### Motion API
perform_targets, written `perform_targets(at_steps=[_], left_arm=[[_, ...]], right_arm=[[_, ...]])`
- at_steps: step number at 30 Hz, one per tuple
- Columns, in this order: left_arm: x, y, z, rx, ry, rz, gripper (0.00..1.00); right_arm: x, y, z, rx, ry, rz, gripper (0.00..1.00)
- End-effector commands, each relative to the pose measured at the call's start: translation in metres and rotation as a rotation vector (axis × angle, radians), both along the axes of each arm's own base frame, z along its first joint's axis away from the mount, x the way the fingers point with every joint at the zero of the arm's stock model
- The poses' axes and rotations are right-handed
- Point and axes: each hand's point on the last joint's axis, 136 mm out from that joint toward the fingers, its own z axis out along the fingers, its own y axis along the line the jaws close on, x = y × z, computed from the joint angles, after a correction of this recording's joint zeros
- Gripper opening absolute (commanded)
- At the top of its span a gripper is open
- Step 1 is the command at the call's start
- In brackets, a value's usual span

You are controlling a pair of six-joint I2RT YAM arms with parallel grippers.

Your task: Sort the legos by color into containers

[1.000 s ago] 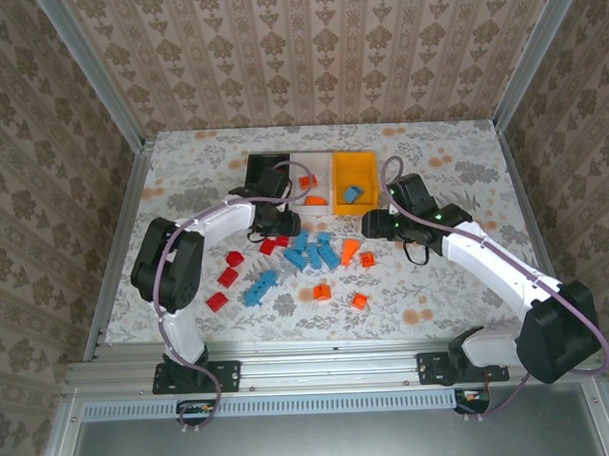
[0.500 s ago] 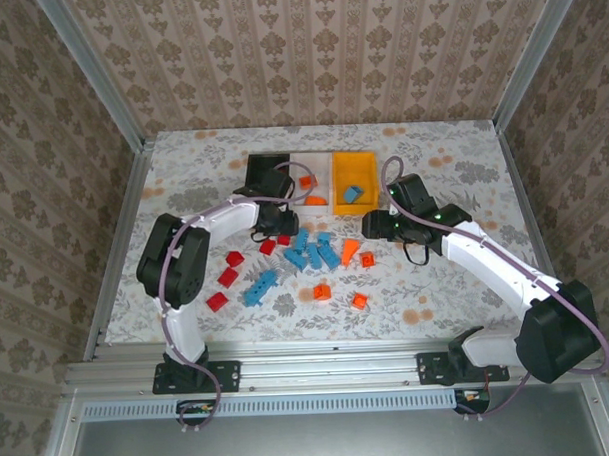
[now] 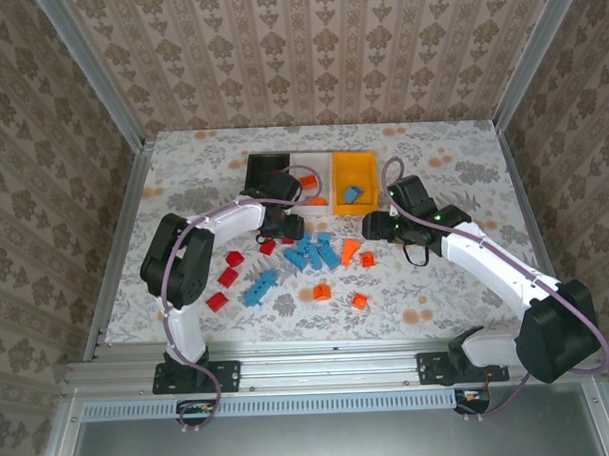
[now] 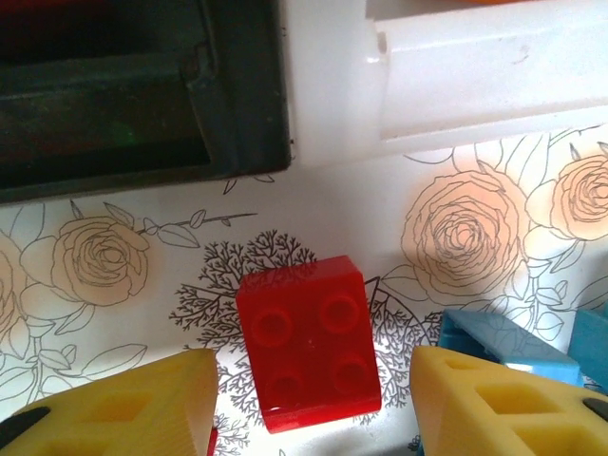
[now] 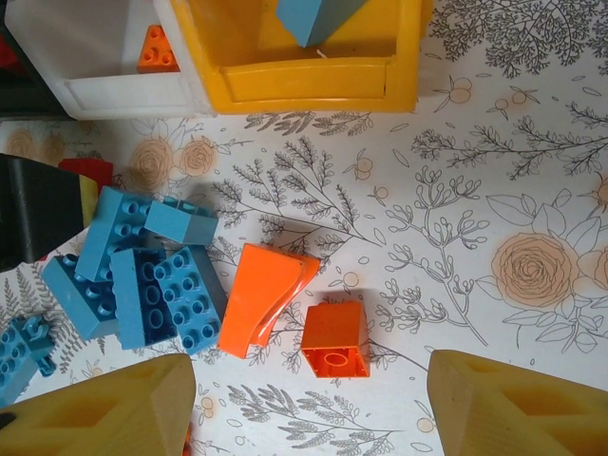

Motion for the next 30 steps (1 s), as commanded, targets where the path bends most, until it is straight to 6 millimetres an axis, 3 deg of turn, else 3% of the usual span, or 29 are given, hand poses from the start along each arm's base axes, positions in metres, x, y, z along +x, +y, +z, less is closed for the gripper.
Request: perform_targets(at_steps=[1,4,7,10,13,18,21,23,30], left_arm=[[-0.009,0.008,-0.014,0.067,0.047,-0.012,0.55],[-0.007,0.009,-0.026,0.08,0.063,0.003,0.49],[-0.006,0.012,-0.032,0.099,0.07,0.016,0.37],[-0.004,0.011,-0.022,0.09,0.043,0.017,0.29],[-0.001,0.009,0.004,0.062,0.001,0.008,0.28],[0.014,0.009,0.072,0.017,-0.137,-0.015,0.28],[0.036,0.023,0.102,0.018,-0.194,0.01,0.28],[0.054,0.032,0.109,0.019,-0.196,0.034,0.28],[0.12,0.059,0.094,0.076,-0.146,0.117,0.27]], right_arm=[[0.001,-0.001,-0.002,0.003,-0.007,-0.016,0.67],[0.0,-0.001,-0.001,0.001,-0.01,-0.017,0.67],[-0.001,-0.003,0.002,-0.002,-0.016,-0.02,0.67],[-0.002,-0.004,0.003,-0.005,-0.019,-0.022,0.67],[-0.001,-0.001,0.004,0.013,-0.019,-0.019,0.67],[0.001,0.003,-0.01,0.026,0.014,-0.021,0.67],[0.001,0.006,-0.019,0.035,0.032,-0.02,0.67],[0.001,0.006,-0.02,0.037,0.032,-0.022,0.67],[-0.003,0.006,-0.022,0.043,0.041,-0.018,0.67]])
